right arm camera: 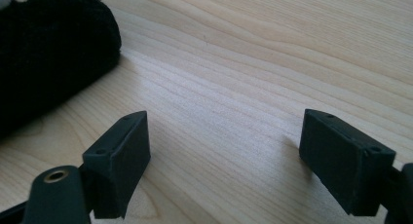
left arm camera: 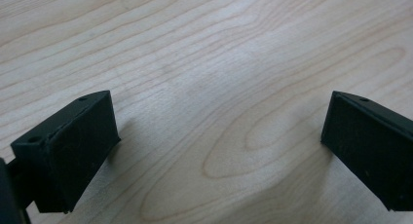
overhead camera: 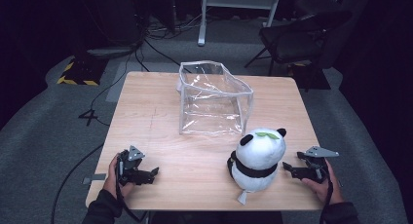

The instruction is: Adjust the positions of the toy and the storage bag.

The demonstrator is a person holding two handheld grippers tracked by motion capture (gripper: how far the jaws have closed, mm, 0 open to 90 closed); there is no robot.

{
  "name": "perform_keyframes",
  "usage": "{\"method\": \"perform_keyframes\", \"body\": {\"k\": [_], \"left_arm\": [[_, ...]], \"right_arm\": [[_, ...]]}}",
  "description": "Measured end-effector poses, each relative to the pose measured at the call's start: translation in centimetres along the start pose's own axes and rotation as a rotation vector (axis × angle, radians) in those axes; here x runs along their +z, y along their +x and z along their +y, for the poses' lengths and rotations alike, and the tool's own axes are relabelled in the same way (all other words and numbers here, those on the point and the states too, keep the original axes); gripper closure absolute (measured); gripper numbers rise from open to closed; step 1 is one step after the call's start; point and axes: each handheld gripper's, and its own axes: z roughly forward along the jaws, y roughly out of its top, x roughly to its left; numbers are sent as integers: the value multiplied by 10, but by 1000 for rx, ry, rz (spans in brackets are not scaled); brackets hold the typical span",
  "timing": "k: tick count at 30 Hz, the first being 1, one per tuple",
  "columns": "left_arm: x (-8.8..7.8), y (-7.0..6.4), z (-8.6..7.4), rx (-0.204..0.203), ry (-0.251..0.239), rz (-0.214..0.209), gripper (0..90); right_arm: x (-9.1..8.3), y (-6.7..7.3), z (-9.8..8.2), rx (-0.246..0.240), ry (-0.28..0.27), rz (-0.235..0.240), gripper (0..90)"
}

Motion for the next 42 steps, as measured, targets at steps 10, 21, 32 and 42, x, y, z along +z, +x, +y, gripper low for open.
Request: {"method": "perform_keyframes", "body": {"k": [10, 21, 32, 42], "left_arm": [[-2, -3, -2, 39, -1, -31, 4], [-2, -3, -2, 39, 0, -32, 5], [-2, -2, -2, 44, -1, -41, 1], [-2, -3, -3, 42, 1, -36, 5]], "right_arm": [[0, 1, 0, -6, 1, 6, 190], [-2, 3, -1, -34, 2, 28, 188], [-16, 6, 1, -53, -41, 89, 185], [-35, 23, 8, -128, -56, 154, 185]]}}
